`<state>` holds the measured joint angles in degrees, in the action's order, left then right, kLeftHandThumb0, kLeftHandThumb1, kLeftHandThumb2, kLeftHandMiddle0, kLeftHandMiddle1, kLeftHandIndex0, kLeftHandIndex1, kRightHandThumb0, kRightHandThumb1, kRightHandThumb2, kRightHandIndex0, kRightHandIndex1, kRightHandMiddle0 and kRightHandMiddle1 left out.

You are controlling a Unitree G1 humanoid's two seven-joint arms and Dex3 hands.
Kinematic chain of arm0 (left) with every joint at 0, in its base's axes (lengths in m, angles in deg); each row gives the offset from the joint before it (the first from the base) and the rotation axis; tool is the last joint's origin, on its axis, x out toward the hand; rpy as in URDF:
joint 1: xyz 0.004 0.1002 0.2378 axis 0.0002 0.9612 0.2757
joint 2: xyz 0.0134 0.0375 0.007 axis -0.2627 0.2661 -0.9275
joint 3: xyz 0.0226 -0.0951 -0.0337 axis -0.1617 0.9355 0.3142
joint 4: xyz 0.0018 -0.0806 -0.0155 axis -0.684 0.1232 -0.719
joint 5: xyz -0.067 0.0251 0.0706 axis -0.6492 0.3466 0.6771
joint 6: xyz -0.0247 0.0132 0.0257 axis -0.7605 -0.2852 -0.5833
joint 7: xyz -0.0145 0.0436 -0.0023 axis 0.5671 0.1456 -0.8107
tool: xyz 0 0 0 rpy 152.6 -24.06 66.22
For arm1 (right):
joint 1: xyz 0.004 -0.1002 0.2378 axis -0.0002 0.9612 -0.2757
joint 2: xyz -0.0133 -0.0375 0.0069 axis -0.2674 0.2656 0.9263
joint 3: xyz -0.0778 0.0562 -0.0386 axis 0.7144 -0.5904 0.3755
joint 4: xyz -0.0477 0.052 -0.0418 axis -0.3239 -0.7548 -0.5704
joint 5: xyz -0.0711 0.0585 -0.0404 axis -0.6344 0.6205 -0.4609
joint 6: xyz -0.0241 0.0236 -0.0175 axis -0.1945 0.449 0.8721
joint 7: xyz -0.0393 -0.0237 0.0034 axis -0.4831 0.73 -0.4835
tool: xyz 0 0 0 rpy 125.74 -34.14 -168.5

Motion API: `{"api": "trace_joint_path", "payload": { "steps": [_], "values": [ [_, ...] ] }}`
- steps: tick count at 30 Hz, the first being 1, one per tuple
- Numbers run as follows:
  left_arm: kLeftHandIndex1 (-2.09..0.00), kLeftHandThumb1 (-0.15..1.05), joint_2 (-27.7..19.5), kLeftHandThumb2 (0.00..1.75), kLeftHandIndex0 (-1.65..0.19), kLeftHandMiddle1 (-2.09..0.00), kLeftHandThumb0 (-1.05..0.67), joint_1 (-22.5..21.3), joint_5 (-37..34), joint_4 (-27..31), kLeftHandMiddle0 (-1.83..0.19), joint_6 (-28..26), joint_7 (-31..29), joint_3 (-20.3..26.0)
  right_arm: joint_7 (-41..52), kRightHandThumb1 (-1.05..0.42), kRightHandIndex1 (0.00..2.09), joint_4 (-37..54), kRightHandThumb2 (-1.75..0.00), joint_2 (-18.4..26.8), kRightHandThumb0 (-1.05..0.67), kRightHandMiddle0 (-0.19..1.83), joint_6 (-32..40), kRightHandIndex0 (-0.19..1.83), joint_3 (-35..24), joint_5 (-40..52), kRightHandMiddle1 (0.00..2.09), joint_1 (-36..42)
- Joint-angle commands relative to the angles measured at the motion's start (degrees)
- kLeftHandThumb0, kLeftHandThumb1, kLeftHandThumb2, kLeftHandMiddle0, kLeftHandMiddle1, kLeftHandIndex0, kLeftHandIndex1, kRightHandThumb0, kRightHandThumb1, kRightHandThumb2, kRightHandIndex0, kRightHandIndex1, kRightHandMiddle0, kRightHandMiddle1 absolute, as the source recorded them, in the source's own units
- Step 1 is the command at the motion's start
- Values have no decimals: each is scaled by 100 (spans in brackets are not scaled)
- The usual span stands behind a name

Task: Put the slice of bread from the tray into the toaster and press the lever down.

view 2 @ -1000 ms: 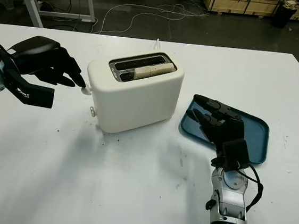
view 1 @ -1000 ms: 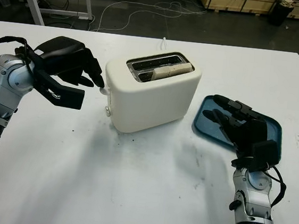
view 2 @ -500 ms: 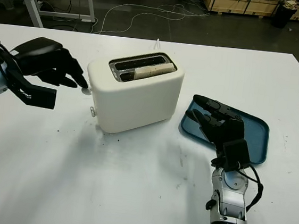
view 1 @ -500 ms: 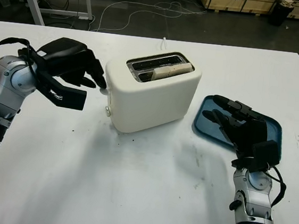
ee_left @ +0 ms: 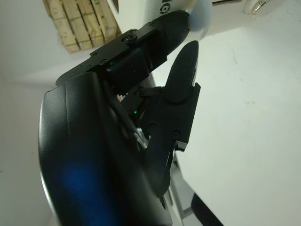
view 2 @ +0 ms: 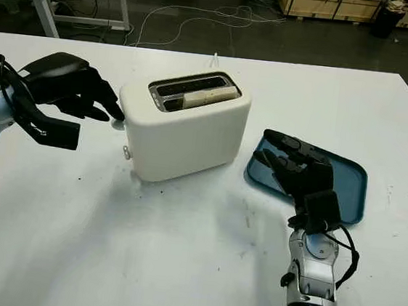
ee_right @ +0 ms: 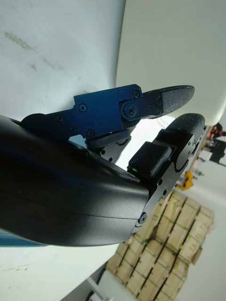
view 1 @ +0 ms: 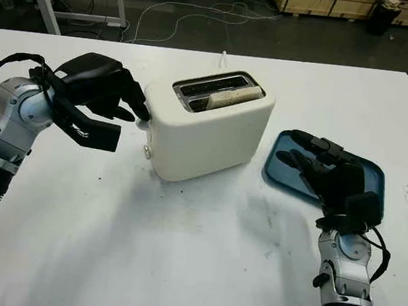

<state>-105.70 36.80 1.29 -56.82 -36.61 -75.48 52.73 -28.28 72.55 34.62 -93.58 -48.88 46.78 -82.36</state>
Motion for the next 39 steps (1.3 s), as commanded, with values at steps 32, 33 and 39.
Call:
{"api": "trace_joint_path", "payload": {
  "steps": [32, 33, 39],
  "values": [
    [0, 92, 1288, 8, -114, -88, -24, 1417, -62, -1150, -90, -266, 994, -777, -12, -92, 1, 37, -1, 126, -47, 103, 54, 120, -193, 3, 0, -2],
    [0, 92, 1285, 9, -114, -88, -24, 1488, -39, -1145, -91, -303, 1039, -799, -1, -92, 1, 24, -1, 133, -47, 103, 54, 120, -198, 15, 0, -9],
    [-1, 92, 1222, 10, -114, -97, -22, 1693, -115, -1157, -92, -412, 1227, -779, 6, -91, 0, 52, 0, 119, -48, 104, 135, 120, -182, 29, 0, -8]
  ]
}}
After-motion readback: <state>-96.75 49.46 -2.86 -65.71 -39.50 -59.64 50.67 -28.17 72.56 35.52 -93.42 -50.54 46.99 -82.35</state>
